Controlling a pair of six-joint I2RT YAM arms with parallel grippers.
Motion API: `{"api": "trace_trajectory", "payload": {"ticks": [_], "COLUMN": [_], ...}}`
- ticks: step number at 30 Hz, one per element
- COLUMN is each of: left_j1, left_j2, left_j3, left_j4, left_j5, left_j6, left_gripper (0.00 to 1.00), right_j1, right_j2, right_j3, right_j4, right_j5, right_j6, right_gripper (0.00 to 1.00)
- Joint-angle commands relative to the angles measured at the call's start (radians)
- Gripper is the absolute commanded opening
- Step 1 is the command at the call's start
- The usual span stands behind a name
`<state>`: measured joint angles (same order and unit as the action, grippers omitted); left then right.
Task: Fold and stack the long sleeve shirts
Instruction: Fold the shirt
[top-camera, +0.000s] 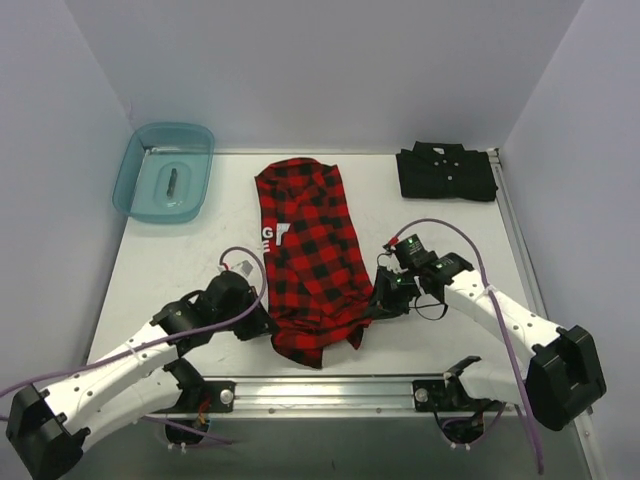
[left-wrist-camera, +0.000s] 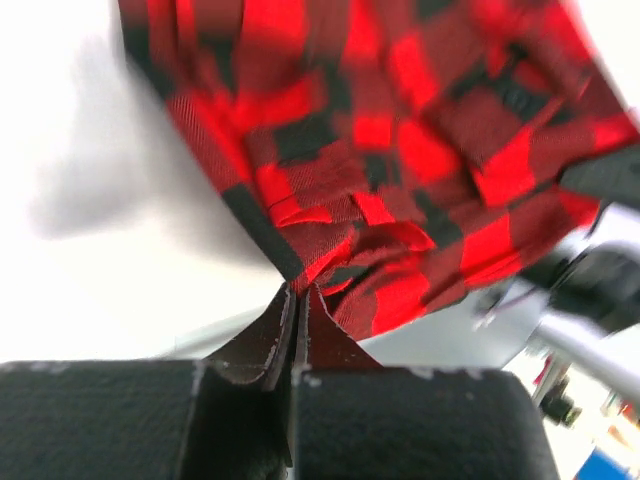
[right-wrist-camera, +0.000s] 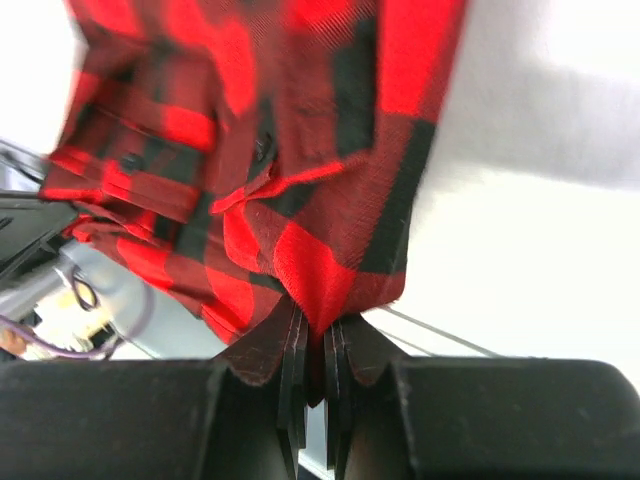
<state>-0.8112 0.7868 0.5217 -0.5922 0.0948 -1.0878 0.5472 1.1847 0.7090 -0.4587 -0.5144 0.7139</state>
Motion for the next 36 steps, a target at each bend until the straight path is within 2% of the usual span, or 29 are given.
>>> {"api": "trace_trajectory", "payload": {"ticks": [1,7,11,18,26,31,36], "left_j1": [0.139,0.419,0.512,0.578,0.596,0.609,0.61], "left_j2": [0.04,0.213,0.405,0.655,0.937,0.993,0.957], "left_j3": [0.112,0.23,0.294,0.44,0.589,0.575,0.517], "left_j4": [-0.011,0.121,0.27,0.367,0.394,0.428,0.474], "left_j5": [0.016,0.14,0.238,0.255,0.278,0.255,0.215], "left_j6": [0.103,0.204,0.189,0.195,0.224,0.203,0.183], "left_gripper": [0.0,0.0,0.0,0.0,0.0,0.01,0.01], "right_j1": [-0.038,-0.101,-0.131,-0.2,-0.23,-0.231,-0.231], "right_j2": [0.059,0.257,0.432,0.665,0.878,0.957,0.981], "right_j3": [0.163,0.383,0.587,0.803,0.948,1.018,1.047], "right_j4": [-0.109,-0.115,-0.113,-0.113,-0.113,-0.11,-0.104], "right_j5": [0.017,0.002,-0.024,-0.041,-0.042,-0.027,-0.038], "right_j6": [-0.059,-0.082,-0.079,-0.082,-0.106,-0.128,-0.14], "right_gripper": [0.0,0.0,0.0,0.02,0.04,0.04,0.05]}}
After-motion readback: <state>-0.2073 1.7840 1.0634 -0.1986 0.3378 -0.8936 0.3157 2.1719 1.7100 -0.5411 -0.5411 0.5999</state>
